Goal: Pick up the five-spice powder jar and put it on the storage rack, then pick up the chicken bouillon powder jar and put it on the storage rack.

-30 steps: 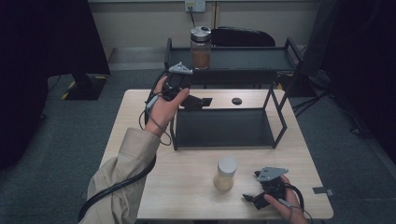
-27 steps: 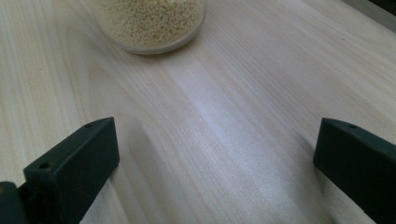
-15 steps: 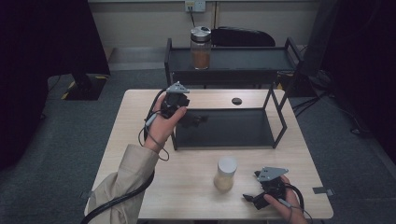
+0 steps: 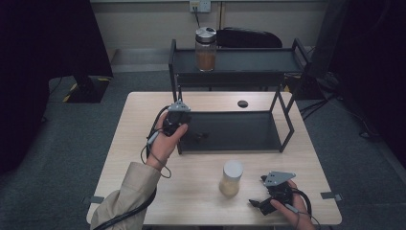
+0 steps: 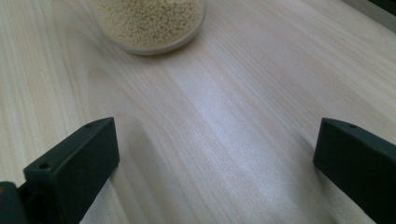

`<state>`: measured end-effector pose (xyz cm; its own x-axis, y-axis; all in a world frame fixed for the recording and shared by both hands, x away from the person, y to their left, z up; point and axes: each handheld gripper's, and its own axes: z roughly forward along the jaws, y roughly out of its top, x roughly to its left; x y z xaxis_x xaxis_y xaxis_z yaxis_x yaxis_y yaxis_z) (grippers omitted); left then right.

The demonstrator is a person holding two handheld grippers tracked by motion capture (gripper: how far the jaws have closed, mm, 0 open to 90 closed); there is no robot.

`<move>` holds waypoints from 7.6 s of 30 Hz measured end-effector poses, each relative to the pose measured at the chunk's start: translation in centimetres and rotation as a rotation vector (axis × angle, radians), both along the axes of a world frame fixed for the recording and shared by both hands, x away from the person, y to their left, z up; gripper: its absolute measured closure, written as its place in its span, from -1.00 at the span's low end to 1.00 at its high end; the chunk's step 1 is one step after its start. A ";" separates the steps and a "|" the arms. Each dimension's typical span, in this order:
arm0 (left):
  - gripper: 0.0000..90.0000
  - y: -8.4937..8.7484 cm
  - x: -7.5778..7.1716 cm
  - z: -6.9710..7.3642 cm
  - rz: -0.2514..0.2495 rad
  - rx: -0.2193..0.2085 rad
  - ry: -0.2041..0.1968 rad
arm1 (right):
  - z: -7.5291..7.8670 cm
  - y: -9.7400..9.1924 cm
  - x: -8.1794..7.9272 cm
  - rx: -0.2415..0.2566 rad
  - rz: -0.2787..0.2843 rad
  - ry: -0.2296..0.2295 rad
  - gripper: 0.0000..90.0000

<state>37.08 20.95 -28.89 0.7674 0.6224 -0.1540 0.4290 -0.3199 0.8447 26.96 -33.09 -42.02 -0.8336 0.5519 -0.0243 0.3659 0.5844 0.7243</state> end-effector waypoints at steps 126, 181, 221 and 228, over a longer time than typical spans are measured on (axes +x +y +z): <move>-1.00 8.2 -8.8 -13.5 0.041 0.262 0.014 | 3.2 2.1 2.7 0.156 0.027 0.022 -0.98; -1.00 8.2 -8.8 -13.4 0.041 0.262 0.014 | 7.1 3.6 5.0 0.213 -0.056 -0.090 -0.24; -1.00 8.2 -8.8 -13.4 0.041 0.262 0.015 | 16.6 1.9 8.7 0.246 -0.091 -0.126 -0.24; -1.00 8.2 -8.8 -13.4 0.041 0.262 0.013 | 18.8 1.8 9.0 0.247 -0.089 -0.145 -0.24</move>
